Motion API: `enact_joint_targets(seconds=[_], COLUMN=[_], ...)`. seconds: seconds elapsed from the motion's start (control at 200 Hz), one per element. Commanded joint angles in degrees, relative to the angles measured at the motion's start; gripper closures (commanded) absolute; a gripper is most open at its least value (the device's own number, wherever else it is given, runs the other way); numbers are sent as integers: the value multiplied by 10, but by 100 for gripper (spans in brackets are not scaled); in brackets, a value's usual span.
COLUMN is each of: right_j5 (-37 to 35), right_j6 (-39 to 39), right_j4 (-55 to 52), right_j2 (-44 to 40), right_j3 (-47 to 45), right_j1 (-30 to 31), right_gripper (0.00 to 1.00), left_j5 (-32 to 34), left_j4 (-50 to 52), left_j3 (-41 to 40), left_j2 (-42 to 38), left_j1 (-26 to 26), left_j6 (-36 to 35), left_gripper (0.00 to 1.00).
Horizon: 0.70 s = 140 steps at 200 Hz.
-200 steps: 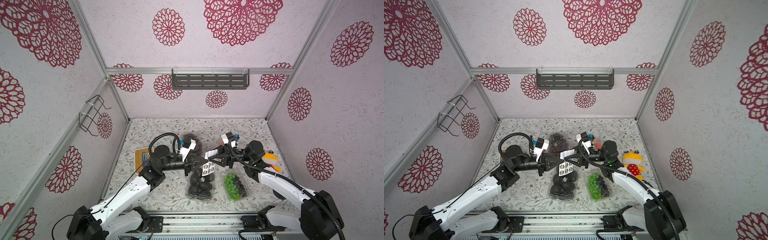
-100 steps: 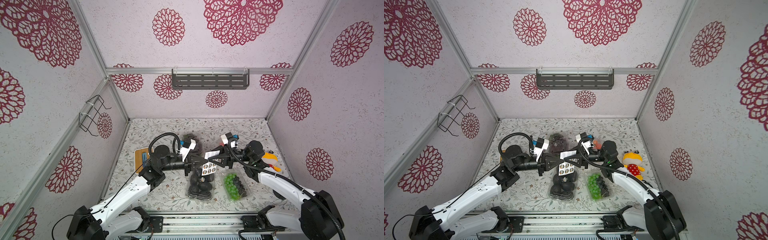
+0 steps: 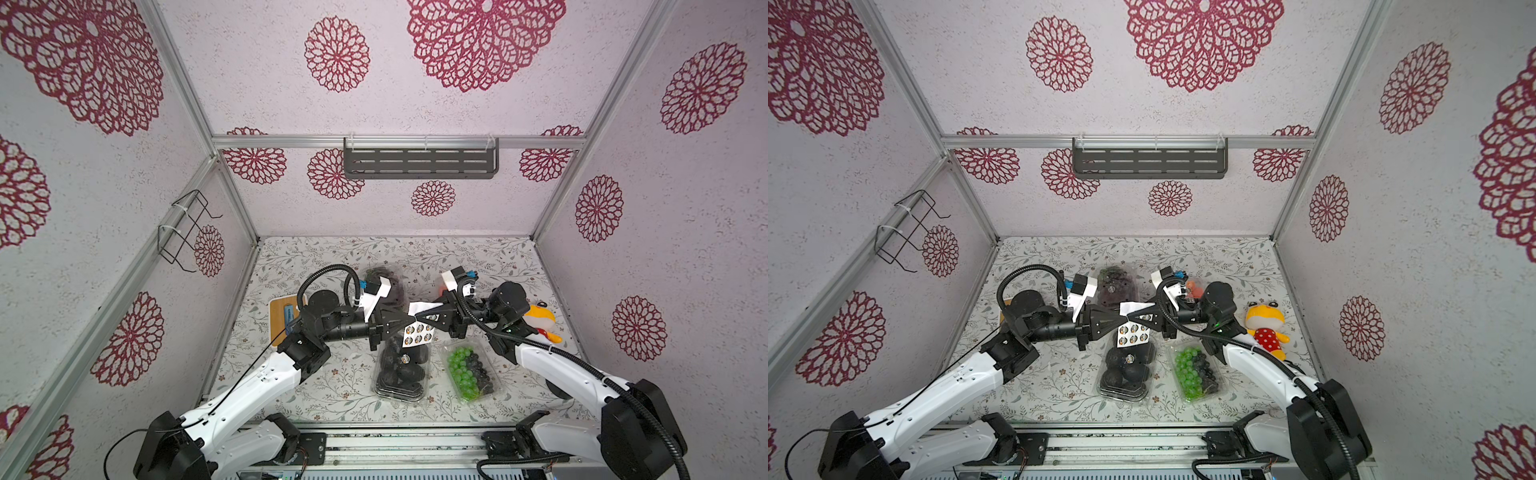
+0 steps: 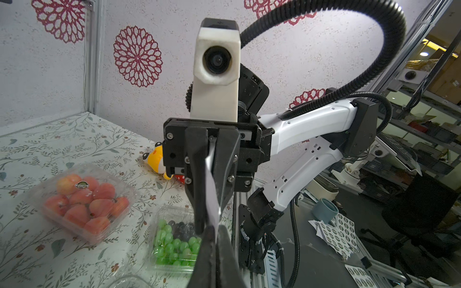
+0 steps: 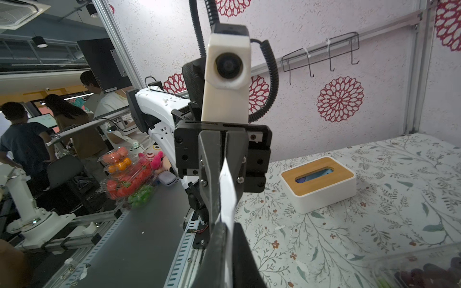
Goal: Label fruit boxes
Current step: Adjust the label sticker.
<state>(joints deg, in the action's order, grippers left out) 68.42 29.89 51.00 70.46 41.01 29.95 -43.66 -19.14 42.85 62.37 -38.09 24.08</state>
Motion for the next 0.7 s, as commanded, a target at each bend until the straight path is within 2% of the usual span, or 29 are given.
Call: enact_joint_targets(seconds=[0.0, 0.065, 0.175, 0.4, 0.535, 0.695], right_j5=[13, 13, 8, 4, 4, 2], right_j6=[-2, -8, -21, -42, -55, -65], right_j4=[25, 18, 0, -30, -51, -66], right_j2=[-3, -4, -10, -9, -9, -9], right_j3=[1, 1, 2, 9, 13, 16], right_j1=[7, 6, 5, 3, 3, 3], right_gripper=[100, 100, 100, 100, 100, 100], left_j5=[-7, -7, -7, 14, 73, 60], left_j4=[-27, -26, -24, 1, 86, 122], left_j3=[-4, -5, -9, -10, 32, 62], left_j2=[-8, -10, -17, -49, -41, -11], left_j1=[-4, -3, 0, 14, 14, 14], left_j6=[-6, -7, -8, -9, -20, -25], left_gripper=[100, 100, 90, 52, 52, 63])
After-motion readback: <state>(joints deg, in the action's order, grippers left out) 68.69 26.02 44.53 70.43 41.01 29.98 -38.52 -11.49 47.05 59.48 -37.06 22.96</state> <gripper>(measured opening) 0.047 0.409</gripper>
